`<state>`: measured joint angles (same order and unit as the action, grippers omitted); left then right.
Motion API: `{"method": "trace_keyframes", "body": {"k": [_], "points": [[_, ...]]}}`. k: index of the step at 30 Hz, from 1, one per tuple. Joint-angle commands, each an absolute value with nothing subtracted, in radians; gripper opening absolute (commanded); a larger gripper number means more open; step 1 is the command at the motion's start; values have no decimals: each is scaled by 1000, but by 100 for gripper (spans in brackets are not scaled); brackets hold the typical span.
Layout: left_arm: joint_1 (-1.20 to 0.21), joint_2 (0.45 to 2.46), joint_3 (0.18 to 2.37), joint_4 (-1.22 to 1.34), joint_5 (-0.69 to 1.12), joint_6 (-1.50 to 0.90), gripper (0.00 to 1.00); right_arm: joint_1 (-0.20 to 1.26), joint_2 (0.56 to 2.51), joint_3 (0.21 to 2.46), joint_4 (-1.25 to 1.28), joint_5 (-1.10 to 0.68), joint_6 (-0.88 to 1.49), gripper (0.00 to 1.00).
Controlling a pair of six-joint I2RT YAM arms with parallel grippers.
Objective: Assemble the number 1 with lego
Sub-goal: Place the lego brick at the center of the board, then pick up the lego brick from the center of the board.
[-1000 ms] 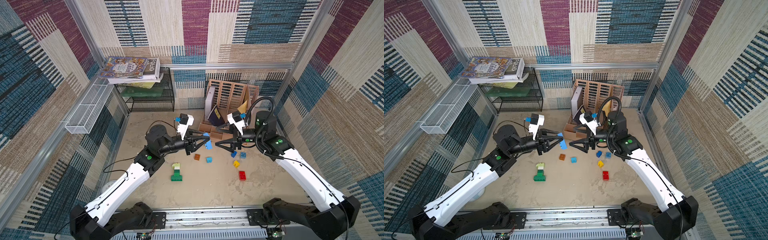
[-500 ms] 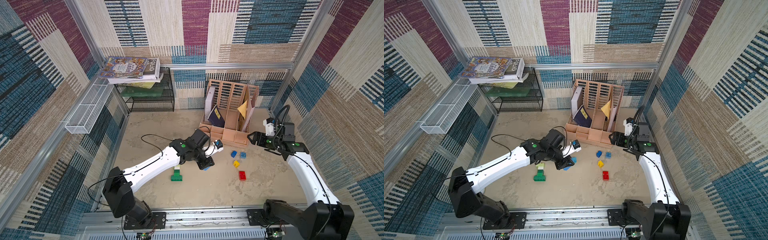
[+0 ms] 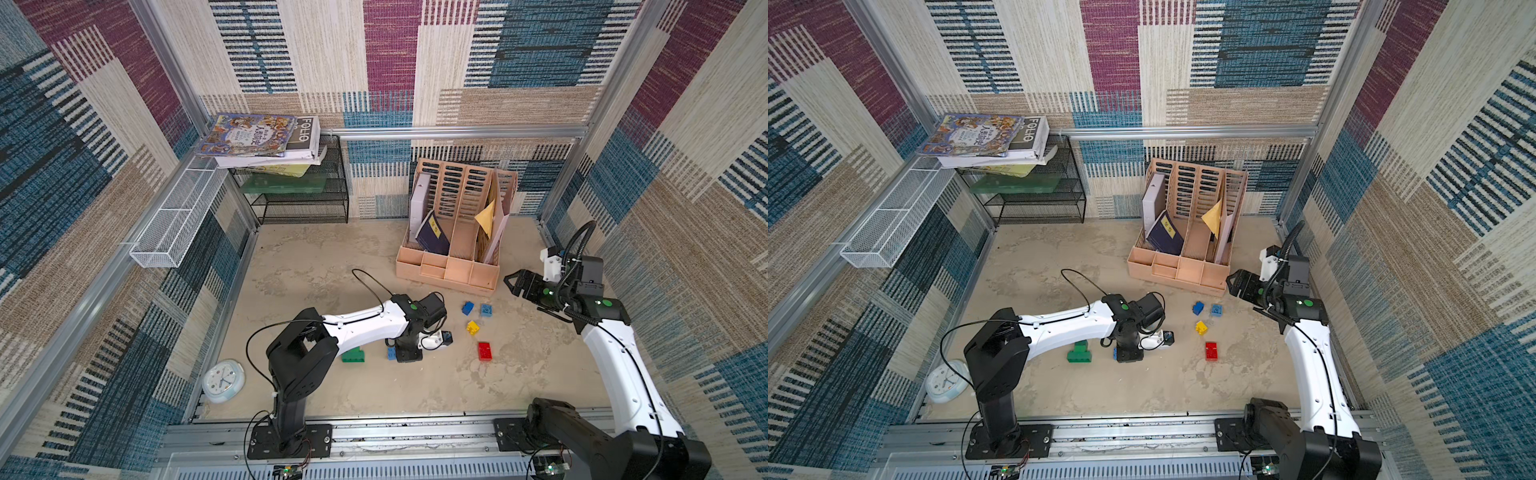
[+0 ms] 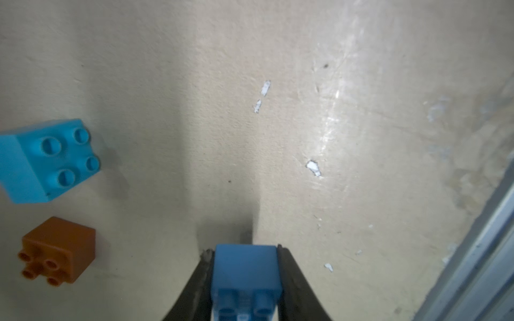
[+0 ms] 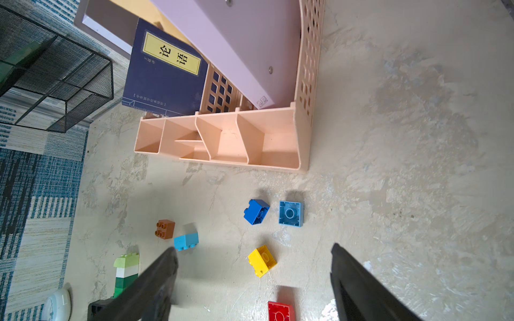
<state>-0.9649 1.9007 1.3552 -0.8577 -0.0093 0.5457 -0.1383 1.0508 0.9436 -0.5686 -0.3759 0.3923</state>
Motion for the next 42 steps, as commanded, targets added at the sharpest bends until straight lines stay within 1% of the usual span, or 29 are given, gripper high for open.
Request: {"method": "trace_keyframes", "body": {"k": [1, 7, 10, 12, 13, 14, 15, 18, 22, 24, 27, 29, 33, 35, 37, 38, 41, 42], "points": [[-966, 1923, 1351, -839, -29, 605, 3, -139, 1052, 956, -550, -391, 396, 87], [-966, 1960, 1359, -815, -23, 603, 20, -138, 1041, 968, -566, -391, 379, 87], [-965, 1960, 1356, -798, -12, 586, 32, -138, 1029, 971, -567, -370, 372, 90], [-966, 1954, 1358, -796, -6, 574, 47, -136, 1021, 974, -554, -365, 364, 91], [-965, 1946, 1356, -793, -2, 569, 51, -132, 1017, 976, -545, -365, 361, 91], [-966, 1935, 1351, -788, 3, 565, 60, -126, 1016, 979, -537, -365, 357, 91], [-966, 1921, 1346, -779, 5, 560, 62, -117, 1017, 981, -530, -362, 349, 91], [-965, 1855, 1319, -740, 14, 527, 64, -65, 1024, 998, -511, -326, 313, 91], [-961, 1687, 1224, -607, 41, 447, 65, 54, 1051, 1017, -485, -257, 273, 91], [-958, 1597, 1170, -510, 2, 379, 65, 133, 1076, 1030, -479, -212, 242, 91], [-938, 1473, 1086, -339, -138, 211, 65, 274, 1123, 1047, -469, -128, 181, 90], [-906, 1412, 1039, -256, -192, 92, 66, 332, 1153, 1050, -449, -105, 150, 90], [-828, 1367, 1046, -287, -263, -83, 66, 394, 1224, 1053, -421, -130, 80, 89], [-781, 1332, 1027, -301, -282, -180, 66, 454, 1283, 1068, -417, -123, 7, 88], [-736, 1295, 987, -284, -267, -245, 67, 509, 1360, 1106, -429, -112, -45, 87], [-712, 1278, 967, -281, -270, -286, 70, 535, 1407, 1139, -446, -113, -67, 87], [-644, 1248, 934, -293, -211, -360, 70, 596, 1537, 1229, -500, -137, -128, 86], [-625, 1242, 931, -317, -216, -388, 70, 612, 1577, 1250, -508, -154, -151, 85]]}}
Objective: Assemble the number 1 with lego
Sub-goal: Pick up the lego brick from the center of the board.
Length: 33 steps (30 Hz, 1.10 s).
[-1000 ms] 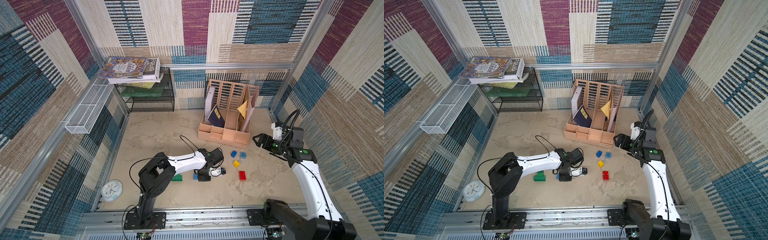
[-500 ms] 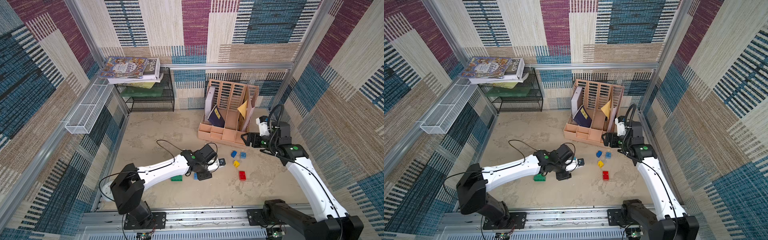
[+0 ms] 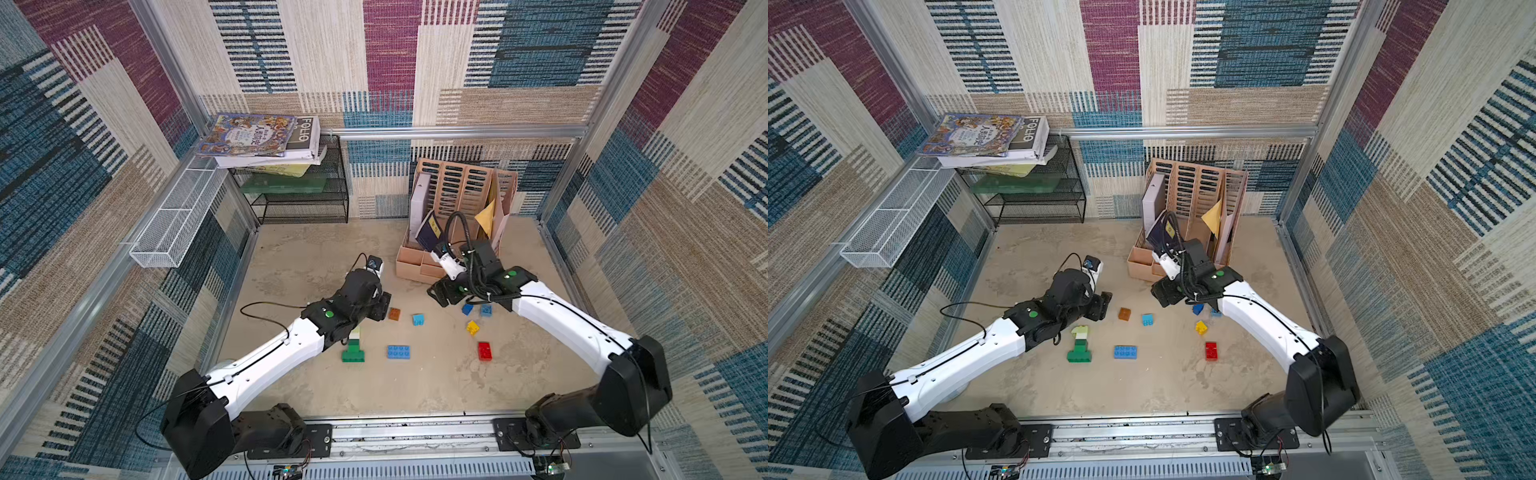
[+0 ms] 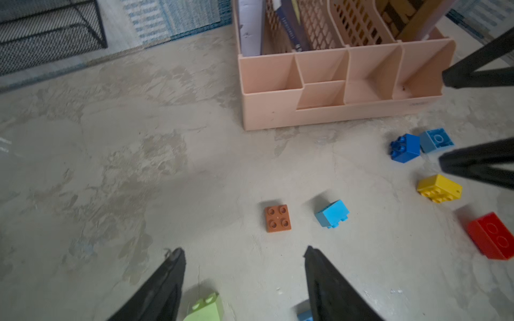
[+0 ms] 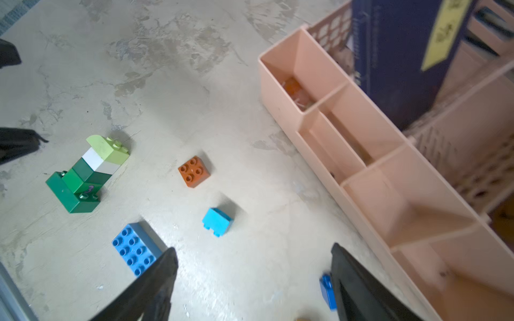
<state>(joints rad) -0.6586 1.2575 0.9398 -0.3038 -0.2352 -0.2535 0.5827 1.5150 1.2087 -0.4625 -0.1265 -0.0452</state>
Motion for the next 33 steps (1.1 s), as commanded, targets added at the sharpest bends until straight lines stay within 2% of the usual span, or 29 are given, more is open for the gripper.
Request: {"method": "trace_keyframes", "body": {"k": [1, 8, 13, 22, 33], "points": [[-608, 1236, 928, -336, -217, -412, 70, 628, 1611, 1265, -511, -165, -177, 85], [-527, 1138, 839, -380, -286, -596, 70, 695, 1804, 1340, -488, -215, -371, 84], [-478, 1052, 757, -401, -317, -694, 70, 704, 1908, 1404, -486, -222, -438, 78], [-439, 940, 679, -412, -350, -737, 72, 752, 2006, 1448, -483, -220, -493, 73], [-408, 880, 651, -410, -347, -701, 73, 776, 2086, 1489, -480, -164, -501, 57]]}}
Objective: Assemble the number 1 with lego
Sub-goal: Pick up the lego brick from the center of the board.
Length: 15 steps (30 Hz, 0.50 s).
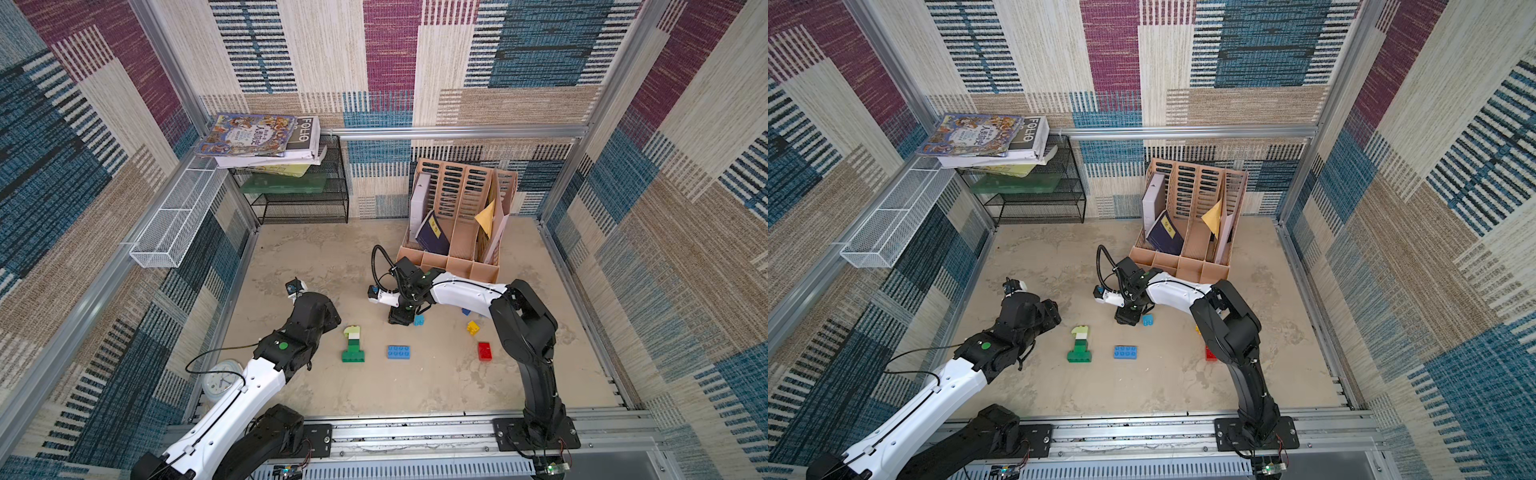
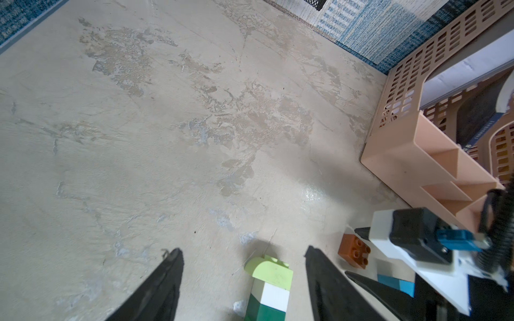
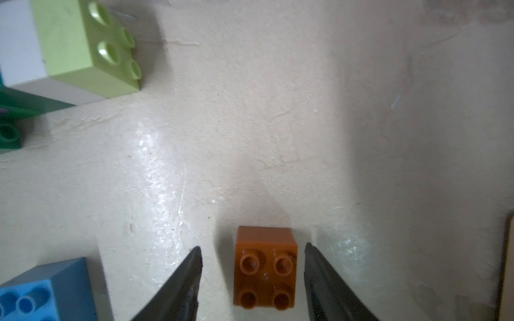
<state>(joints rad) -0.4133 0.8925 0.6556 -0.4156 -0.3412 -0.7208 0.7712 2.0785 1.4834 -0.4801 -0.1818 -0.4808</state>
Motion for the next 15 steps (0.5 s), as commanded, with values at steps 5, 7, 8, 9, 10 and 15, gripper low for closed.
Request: {"method": "trace_keyframes", "body": {"k": [5, 7, 8, 9, 10, 15], "points": [[-393, 864, 646, -402, -345, -685, 73, 780, 2098, 1492, -483, -154, -507, 50], [-388, 864, 644, -397, -341, -680, 72, 783, 2098, 1488, -484, -153, -513, 45], [-384, 864, 644, -394, -339, -678, 72, 782, 2100, 1488, -486, -154, -513, 43], [-382, 866, 642, -391, -338, -678, 73, 784, 2100, 1488, -486, -154, -514, 42], [-381, 867, 643, -389, -336, -677, 72, 783, 2100, 1488, -487, -155, -514, 40], [-373, 874, 630, -345, -307, -674, 72, 788, 2085, 1481, -494, -156, -511, 33]]}}
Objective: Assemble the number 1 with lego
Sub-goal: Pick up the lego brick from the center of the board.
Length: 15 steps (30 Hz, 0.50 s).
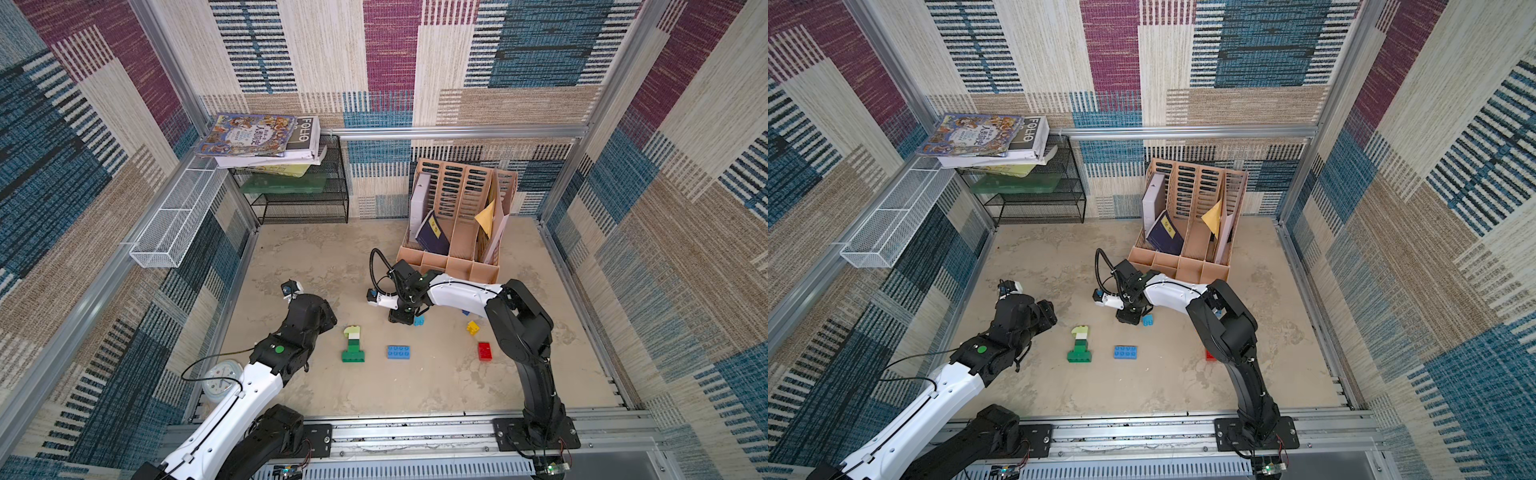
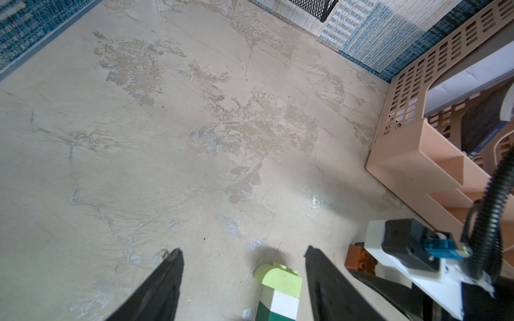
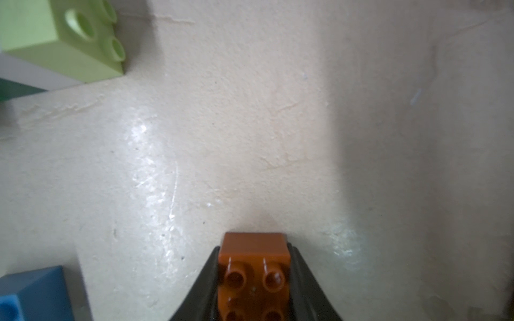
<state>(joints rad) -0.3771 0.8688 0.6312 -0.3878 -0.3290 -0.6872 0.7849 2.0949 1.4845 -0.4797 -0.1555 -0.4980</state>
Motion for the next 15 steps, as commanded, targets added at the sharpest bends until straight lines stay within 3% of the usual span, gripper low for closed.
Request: {"method": "trace_keyframes", "body": {"k": [1, 6, 15], "points": [[-373, 879, 632, -343, -307, -673, 72, 788, 2077, 1475, -494, -160, -509, 32], [-368, 896, 635, -331, -290, -678, 72, 787, 2000, 1430, -490, -185, -501, 28], [-352, 977, 633, -232, -159, -690, 72, 808, 1745, 1238, -493, -247, -496, 31]]}}
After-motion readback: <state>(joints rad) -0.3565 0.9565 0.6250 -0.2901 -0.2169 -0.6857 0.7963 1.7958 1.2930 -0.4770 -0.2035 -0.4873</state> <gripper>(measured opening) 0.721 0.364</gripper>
